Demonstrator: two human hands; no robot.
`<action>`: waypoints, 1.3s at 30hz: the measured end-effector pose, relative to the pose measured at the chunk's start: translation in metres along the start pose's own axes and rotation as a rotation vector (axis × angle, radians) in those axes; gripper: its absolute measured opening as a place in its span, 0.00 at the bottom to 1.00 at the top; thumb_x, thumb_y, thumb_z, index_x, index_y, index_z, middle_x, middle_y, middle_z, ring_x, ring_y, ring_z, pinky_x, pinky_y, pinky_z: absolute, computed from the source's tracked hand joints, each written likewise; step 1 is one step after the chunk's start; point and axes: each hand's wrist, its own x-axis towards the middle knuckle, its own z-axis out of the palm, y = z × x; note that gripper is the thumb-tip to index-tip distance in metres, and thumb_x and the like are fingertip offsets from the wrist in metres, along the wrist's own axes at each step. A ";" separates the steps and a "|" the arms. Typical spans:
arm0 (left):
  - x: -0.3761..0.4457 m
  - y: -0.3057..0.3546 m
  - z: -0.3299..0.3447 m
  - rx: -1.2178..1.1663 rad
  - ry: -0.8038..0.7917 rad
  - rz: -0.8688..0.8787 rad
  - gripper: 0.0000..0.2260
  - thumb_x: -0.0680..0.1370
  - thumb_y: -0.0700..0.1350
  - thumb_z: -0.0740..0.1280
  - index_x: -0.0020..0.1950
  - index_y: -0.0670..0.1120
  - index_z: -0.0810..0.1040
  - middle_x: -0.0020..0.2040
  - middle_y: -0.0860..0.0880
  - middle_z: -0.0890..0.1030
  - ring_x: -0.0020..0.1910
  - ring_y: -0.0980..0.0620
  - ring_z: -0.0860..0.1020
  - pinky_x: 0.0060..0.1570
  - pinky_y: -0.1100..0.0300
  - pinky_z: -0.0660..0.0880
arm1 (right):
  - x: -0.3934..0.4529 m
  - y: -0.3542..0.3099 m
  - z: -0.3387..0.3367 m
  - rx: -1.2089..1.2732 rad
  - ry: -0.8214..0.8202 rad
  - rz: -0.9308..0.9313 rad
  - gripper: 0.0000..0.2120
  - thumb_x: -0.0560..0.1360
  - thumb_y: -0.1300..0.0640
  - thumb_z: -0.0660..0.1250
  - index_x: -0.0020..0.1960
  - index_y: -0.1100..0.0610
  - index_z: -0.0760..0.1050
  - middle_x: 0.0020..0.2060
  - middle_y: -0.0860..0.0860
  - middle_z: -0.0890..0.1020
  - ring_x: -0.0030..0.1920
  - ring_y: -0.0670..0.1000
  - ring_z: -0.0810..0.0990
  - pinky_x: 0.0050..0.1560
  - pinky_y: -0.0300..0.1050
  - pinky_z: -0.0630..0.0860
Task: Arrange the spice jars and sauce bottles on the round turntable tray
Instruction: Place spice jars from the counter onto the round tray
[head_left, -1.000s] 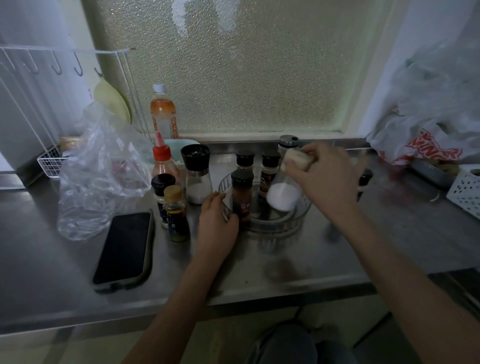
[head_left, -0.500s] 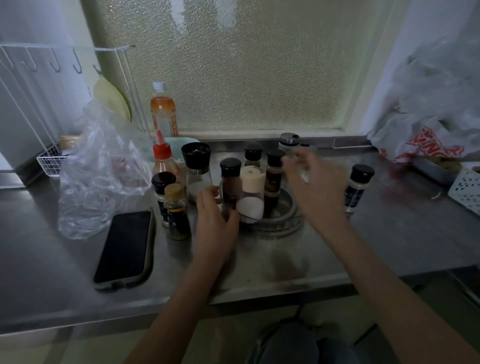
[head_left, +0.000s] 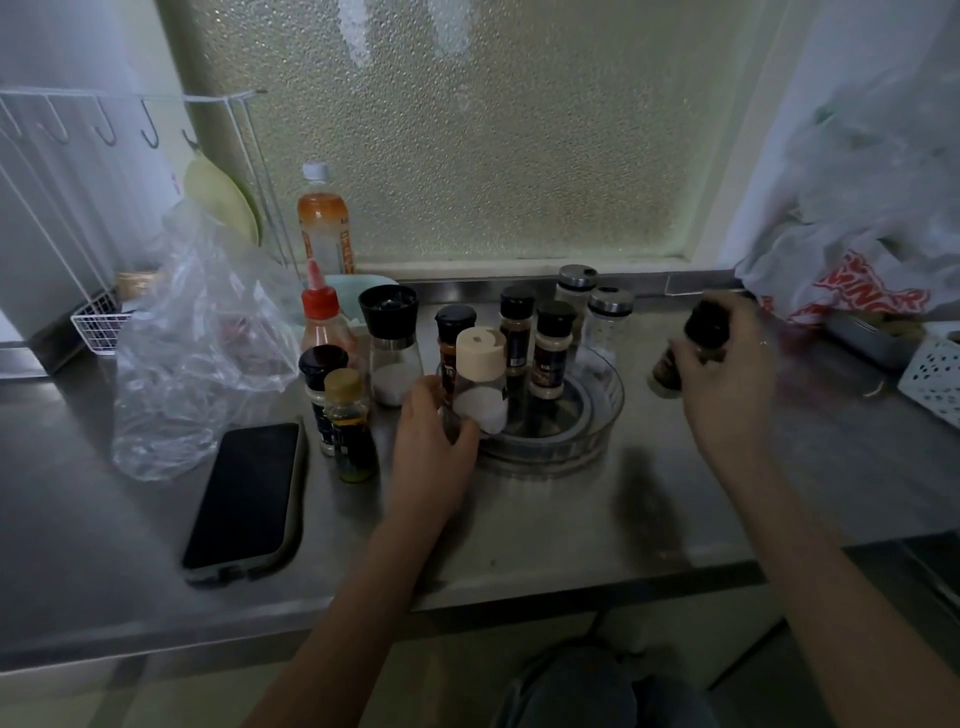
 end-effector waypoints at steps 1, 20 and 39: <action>0.000 0.000 0.000 0.012 0.000 0.004 0.18 0.75 0.42 0.65 0.64 0.45 0.66 0.62 0.44 0.73 0.55 0.49 0.73 0.48 0.58 0.69 | -0.004 -0.013 0.001 0.051 0.005 -0.059 0.18 0.73 0.62 0.68 0.62 0.55 0.70 0.50 0.54 0.77 0.42 0.45 0.75 0.44 0.27 0.71; 0.001 0.000 0.002 0.019 -0.054 -0.010 0.21 0.77 0.45 0.65 0.67 0.47 0.64 0.63 0.45 0.75 0.56 0.50 0.76 0.46 0.62 0.69 | 0.015 -0.020 0.045 0.139 -0.108 0.070 0.16 0.79 0.50 0.58 0.63 0.57 0.69 0.50 0.50 0.78 0.45 0.45 0.77 0.42 0.30 0.70; 0.005 -0.003 0.006 -0.044 -0.161 -0.039 0.32 0.76 0.47 0.66 0.75 0.49 0.54 0.65 0.50 0.74 0.57 0.58 0.73 0.49 0.70 0.68 | 0.019 0.004 0.024 0.285 0.088 0.155 0.25 0.66 0.52 0.76 0.58 0.59 0.72 0.50 0.47 0.79 0.45 0.38 0.78 0.44 0.26 0.70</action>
